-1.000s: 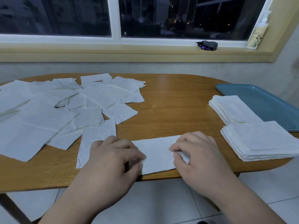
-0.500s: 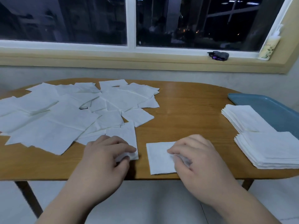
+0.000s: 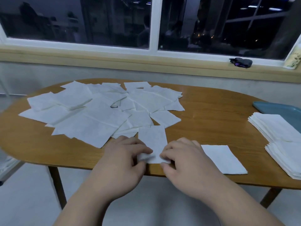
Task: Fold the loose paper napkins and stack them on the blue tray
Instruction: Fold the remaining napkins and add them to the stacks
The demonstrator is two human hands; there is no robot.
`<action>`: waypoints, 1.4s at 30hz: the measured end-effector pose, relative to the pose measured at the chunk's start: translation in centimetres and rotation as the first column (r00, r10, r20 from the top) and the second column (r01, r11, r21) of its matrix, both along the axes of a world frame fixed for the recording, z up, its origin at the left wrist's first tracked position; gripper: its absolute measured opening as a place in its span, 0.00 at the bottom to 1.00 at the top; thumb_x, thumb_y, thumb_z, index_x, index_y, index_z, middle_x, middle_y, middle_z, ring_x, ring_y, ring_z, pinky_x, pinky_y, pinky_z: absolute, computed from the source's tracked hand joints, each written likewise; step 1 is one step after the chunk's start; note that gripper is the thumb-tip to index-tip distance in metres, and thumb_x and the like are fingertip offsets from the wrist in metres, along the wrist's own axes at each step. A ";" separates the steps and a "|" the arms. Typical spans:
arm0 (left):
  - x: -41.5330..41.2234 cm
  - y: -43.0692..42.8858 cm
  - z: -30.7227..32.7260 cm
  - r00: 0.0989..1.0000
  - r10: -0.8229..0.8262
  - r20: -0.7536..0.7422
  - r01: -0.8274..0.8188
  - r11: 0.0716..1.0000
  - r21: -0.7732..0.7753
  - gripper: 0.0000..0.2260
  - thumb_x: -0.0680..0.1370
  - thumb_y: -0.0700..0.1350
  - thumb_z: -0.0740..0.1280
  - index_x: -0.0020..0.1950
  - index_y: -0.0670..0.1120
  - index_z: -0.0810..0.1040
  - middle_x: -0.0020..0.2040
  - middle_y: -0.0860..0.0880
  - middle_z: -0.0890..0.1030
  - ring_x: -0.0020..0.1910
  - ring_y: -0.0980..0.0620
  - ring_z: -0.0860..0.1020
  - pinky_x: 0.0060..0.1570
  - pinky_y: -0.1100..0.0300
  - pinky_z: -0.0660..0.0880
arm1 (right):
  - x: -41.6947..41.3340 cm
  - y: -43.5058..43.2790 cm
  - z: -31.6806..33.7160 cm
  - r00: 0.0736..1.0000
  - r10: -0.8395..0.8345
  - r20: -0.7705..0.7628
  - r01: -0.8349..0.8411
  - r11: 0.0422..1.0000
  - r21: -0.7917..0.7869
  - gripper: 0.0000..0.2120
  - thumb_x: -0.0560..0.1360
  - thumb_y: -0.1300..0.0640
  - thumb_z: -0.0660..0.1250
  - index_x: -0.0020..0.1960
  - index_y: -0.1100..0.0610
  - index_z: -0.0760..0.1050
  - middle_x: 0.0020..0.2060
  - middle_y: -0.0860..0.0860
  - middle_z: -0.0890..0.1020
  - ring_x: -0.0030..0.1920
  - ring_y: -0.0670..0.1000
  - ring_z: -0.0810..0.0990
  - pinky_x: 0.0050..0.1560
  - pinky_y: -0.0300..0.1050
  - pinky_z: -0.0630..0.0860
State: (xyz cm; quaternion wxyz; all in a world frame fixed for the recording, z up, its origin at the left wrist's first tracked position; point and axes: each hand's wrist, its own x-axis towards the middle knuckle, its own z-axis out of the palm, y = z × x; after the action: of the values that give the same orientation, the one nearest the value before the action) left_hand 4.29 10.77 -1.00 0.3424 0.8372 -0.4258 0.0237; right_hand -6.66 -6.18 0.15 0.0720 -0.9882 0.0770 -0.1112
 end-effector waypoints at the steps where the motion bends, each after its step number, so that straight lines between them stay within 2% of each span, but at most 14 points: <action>1: -0.1 0.1 0.0 0.999 -0.043 0.004 0.043 0.999 0.026 0.15 0.71 0.56 0.63 0.54 0.60 0.83 0.51 0.68 0.77 0.57 0.63 0.69 0.60 0.60 0.67 | -0.3 0.2 -0.1 1.000 0.003 0.001 -0.003 1.000 0.008 0.12 0.78 0.45 0.58 0.47 0.49 0.77 0.51 0.39 0.76 0.56 0.44 0.66 0.61 0.43 0.60; 4: -0.3 0.0 -0.2 0.992 -0.116 0.052 0.108 0.984 0.142 0.22 0.67 0.68 0.60 0.56 0.63 0.81 0.52 0.67 0.75 0.57 0.66 0.66 0.59 0.62 0.63 | -1.2 1.1 -0.4 1.000 0.006 0.013 -0.006 0.999 0.049 0.12 0.76 0.43 0.57 0.46 0.47 0.77 0.50 0.37 0.76 0.56 0.42 0.66 0.62 0.41 0.61; 6: -0.3 0.0 -0.2 0.988 -0.123 0.091 0.104 0.977 0.186 0.25 0.65 0.70 0.59 0.57 0.64 0.80 0.52 0.66 0.73 0.54 0.66 0.64 0.56 0.62 0.60 | -1.9 1.5 -0.5 1.000 -0.003 0.007 0.003 0.996 0.084 0.14 0.76 0.42 0.57 0.49 0.46 0.79 0.51 0.35 0.76 0.58 0.40 0.65 0.62 0.38 0.59; 10: -0.7 0.1 -0.2 0.974 -0.129 0.186 0.092 0.977 0.194 0.13 0.67 0.60 0.65 0.48 0.63 0.82 0.45 0.64 0.76 0.49 0.61 0.71 0.49 0.58 0.65 | -2.9 1.9 0.0 1.000 0.016 0.012 -0.018 0.989 0.144 0.13 0.77 0.42 0.60 0.59 0.42 0.78 0.54 0.33 0.74 0.60 0.37 0.62 0.63 0.35 0.56; 13: -1.0 0.5 0.2 0.972 -0.110 0.206 0.083 0.987 0.136 0.08 0.71 0.57 0.63 0.44 0.62 0.82 0.41 0.64 0.78 0.45 0.61 0.73 0.47 0.58 0.69 | -3.6 1.5 0.6 0.999 -0.016 0.031 0.010 0.982 0.187 0.20 0.77 0.43 0.64 0.68 0.39 0.71 0.58 0.30 0.68 0.64 0.32 0.56 0.66 0.29 0.52; 15: -1.5 0.8 1.1 0.995 -0.062 0.084 0.062 0.998 -0.007 0.06 0.75 0.56 0.64 0.42 0.61 0.80 0.40 0.63 0.79 0.46 0.61 0.74 0.47 0.63 0.70 | -4.1 0.8 1.0 0.996 -0.061 0.061 0.044 0.968 0.247 0.27 0.75 0.43 0.67 0.72 0.37 0.64 0.61 0.26 0.62 0.67 0.30 0.53 0.67 0.27 0.51; 18: -2.6 0.8 2.2 0.983 -0.015 -0.181 -0.042 0.950 -0.310 0.04 0.75 0.51 0.69 0.40 0.57 0.80 0.36 0.59 0.79 0.38 0.60 0.76 0.36 0.69 0.69 | -4.6 -0.2 1.8 0.986 -0.134 0.094 0.091 0.926 0.366 0.36 0.73 0.43 0.70 0.75 0.33 0.55 0.64 0.21 0.57 0.70 0.28 0.53 0.69 0.33 0.56; 22: -3.1 0.0 2.7 0.888 -0.151 -0.435 -0.129 0.825 -0.550 0.03 0.71 0.51 0.69 0.41 0.54 0.81 0.35 0.54 0.82 0.36 0.55 0.79 0.39 0.57 0.73 | -4.8 -1.3 2.4 0.972 -0.182 0.151 0.070 0.833 0.549 0.35 0.72 0.46 0.73 0.72 0.31 0.59 0.64 0.26 0.70 0.66 0.30 0.66 0.61 0.35 0.65; 24: -3.2 -0.8 2.8 0.831 -0.231 -0.506 -0.162 0.770 -0.617 0.03 0.70 0.49 0.69 0.41 0.52 0.82 0.37 0.52 0.82 0.37 0.53 0.79 0.40 0.54 0.74 | -4.7 -1.7 2.3 0.973 -0.170 0.153 0.034 0.768 0.639 0.31 0.73 0.49 0.73 0.70 0.33 0.64 0.58 0.31 0.78 0.61 0.35 0.74 0.60 0.40 0.70; 28: -3.6 -2.5 2.9 0.779 -0.278 -0.562 -0.220 0.718 -0.660 0.04 0.71 0.47 0.68 0.42 0.51 0.83 0.39 0.49 0.84 0.38 0.53 0.81 0.38 0.62 0.75 | -4.9 -2.2 2.3 0.955 -0.209 0.210 -0.013 0.678 0.735 0.22 0.74 0.56 0.74 0.61 0.36 0.75 0.45 0.47 0.84 0.47 0.49 0.84 0.56 0.57 0.78; 32: -4.0 -4.4 2.5 0.752 -0.196 -0.630 -0.333 0.711 -0.619 0.05 0.72 0.49 0.69 0.44 0.49 0.82 0.43 0.45 0.85 0.42 0.45 0.83 0.46 0.46 0.77 | -6.2 -3.5 2.9 0.938 -0.202 0.282 -0.157 0.479 0.864 0.25 0.72 0.52 0.76 0.63 0.31 0.73 0.47 0.50 0.85 0.49 0.52 0.85 0.52 0.55 0.79; 36: -4.9 -6.5 2.2 0.722 -0.129 -0.679 -0.416 0.704 -0.576 0.02 0.76 0.48 0.70 0.44 0.51 0.81 0.43 0.44 0.85 0.45 0.37 0.83 0.50 0.35 0.77 | -6.8 -4.7 2.1 0.972 -0.109 0.210 -0.105 0.599 0.794 0.35 0.76 0.54 0.72 0.64 0.19 0.62 0.56 0.35 0.82 0.59 0.41 0.80 0.62 0.45 0.73; 39: -5.5 -8.0 1.8 0.721 -0.069 -0.690 -0.456 0.703 -0.546 0.06 0.79 0.44 0.68 0.44 0.54 0.81 0.42 0.47 0.86 0.45 0.41 0.84 0.47 0.40 0.78 | -7.1 -5.5 1.7 0.975 -0.129 0.180 -0.042 0.690 0.723 0.25 0.76 0.53 0.69 0.55 0.19 0.72 0.52 0.29 0.80 0.55 0.34 0.78 0.52 0.29 0.72; 42: -6.0 -9.0 1.7 0.781 -0.034 -0.624 -0.377 0.771 -0.513 0.13 0.79 0.43 0.66 0.54 0.63 0.77 0.43 0.54 0.86 0.42 0.51 0.84 0.42 0.52 0.77 | -7.5 -7.0 1.5 0.938 -0.234 0.255 -0.029 0.682 0.731 0.14 0.76 0.56 0.68 0.45 0.35 0.84 0.43 0.38 0.82 0.43 0.39 0.79 0.40 0.27 0.71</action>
State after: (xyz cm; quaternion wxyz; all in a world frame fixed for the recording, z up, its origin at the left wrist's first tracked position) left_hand -1.76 1.75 0.75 0.7074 0.6795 -0.1804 -0.0729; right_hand -14.18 -13.17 1.69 0.4613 -0.8400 0.1575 -0.2383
